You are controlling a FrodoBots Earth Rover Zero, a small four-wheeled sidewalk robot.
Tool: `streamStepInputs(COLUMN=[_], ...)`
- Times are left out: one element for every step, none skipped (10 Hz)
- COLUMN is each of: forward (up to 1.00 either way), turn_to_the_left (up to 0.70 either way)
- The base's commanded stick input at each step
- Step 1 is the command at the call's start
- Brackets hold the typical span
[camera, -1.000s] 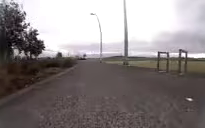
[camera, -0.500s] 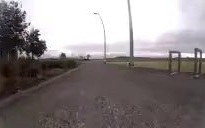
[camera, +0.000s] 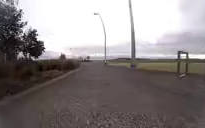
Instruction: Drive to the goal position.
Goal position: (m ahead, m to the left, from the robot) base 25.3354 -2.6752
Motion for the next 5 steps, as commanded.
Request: streamStepInputs(forward=[1.00, 1.00, 1.00, 1.00, 1.00], turn_to_the_left=[0.00, 0.00, 0.00, 0.00, 0.00])
